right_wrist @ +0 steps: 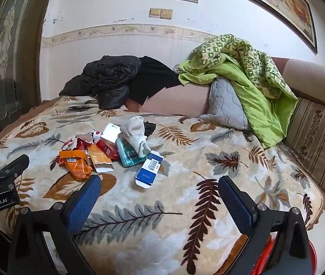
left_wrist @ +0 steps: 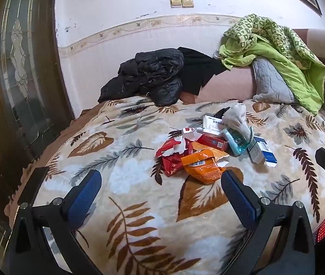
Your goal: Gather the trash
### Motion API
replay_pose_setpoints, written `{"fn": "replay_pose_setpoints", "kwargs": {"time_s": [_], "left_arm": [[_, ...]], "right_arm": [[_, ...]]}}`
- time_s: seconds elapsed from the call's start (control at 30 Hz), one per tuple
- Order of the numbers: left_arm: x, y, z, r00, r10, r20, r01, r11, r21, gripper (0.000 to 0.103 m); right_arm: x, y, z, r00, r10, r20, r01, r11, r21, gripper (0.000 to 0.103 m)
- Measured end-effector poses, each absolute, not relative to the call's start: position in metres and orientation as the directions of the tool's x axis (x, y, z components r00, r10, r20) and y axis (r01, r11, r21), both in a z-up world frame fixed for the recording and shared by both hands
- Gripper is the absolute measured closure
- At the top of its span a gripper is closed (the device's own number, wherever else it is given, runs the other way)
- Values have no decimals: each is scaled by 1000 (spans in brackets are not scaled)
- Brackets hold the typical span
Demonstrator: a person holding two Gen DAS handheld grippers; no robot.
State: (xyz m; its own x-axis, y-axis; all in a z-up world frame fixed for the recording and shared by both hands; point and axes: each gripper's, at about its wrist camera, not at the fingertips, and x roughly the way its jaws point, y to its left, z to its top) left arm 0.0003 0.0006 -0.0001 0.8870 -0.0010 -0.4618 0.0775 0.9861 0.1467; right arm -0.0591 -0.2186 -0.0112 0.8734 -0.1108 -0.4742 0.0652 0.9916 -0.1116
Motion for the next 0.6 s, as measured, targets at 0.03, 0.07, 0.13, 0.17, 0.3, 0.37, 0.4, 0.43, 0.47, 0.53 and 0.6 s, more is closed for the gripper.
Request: {"fn": "replay_pose_setpoints", "kwargs": {"time_s": [0.03,0.07,0.13,0.17,0.3,0.37,0.4,0.43,0.47,0.53,0.6], "left_arm": [[-8,-3,-1,891,1,-454,75,986,150,0],[-7,-1,-1,890,0,-455,78,985,151,0],[-7,0,-1,891,-2,-453,80,985,151,0],[-8,1,-1,892,-2,-452,79,985,153,0],[-4,1,1,889,2,-458,75,986,151,0],[-4,3,1,889,2,-457,75,986,151,0],[-4,4,1,890,3,-457,75,986,152,0],[-4,5,1,890,4,-456,74,986,152,0],[-5,6,2,890,4,-456,74,986,153,0],[-3,0,0,887,2,-461,76,986,150,0],[-2,0,0,887,1,-461,76,986,149,0]], "right_arm": [[-59,-219,-11,874,-111,-473,64,992,-113,0],[-59,-219,-11,874,-111,-473,64,991,-115,0],[-59,-220,-10,874,-111,-473,65,991,-113,0],[-59,-220,-11,874,-111,-474,65,991,-113,0],[-59,-221,-11,873,-111,-475,64,991,-115,0],[-59,-221,-11,873,-112,-474,64,991,-116,0],[-59,-221,-11,873,-112,-475,64,991,-116,0],[-59,-222,-11,873,-111,-474,63,991,-116,0],[-58,-221,-11,873,-112,-474,64,991,-116,0],[-58,-221,-11,873,-112,-475,64,991,-116,0],[-58,-220,-11,873,-112,-475,64,991,-116,0]]}}
